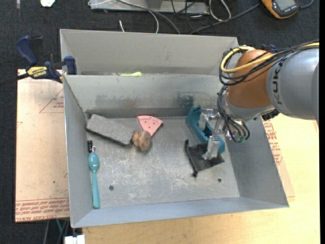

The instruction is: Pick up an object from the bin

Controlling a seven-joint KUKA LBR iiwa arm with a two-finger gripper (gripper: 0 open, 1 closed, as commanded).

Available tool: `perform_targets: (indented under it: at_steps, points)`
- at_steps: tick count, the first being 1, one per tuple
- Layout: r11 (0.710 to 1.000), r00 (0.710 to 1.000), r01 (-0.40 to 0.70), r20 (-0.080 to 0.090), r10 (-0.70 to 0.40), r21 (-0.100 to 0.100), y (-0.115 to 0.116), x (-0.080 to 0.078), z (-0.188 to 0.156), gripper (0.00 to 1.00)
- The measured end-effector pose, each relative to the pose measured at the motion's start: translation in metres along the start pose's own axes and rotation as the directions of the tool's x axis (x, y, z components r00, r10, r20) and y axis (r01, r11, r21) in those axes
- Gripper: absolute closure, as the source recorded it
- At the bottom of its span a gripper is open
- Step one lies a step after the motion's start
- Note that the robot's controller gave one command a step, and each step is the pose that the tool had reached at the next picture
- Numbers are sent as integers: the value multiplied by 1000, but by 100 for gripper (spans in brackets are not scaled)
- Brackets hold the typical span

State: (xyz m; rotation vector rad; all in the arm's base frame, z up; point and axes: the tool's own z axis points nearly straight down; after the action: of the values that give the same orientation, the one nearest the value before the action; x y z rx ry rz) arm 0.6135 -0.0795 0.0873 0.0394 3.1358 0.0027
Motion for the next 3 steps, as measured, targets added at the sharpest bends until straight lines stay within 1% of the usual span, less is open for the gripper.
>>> perform_targets:
  at_steps: [1, 2, 3]
  points:
    - [997, 996, -80, 25, 80, 0, -2, 23, -18, 100]
    - [997, 997, -80, 25, 80, 0, -2, 23, -17, 100]
    - [994, 990, 104, 98, -105, 23, 6, 47, -9, 100]
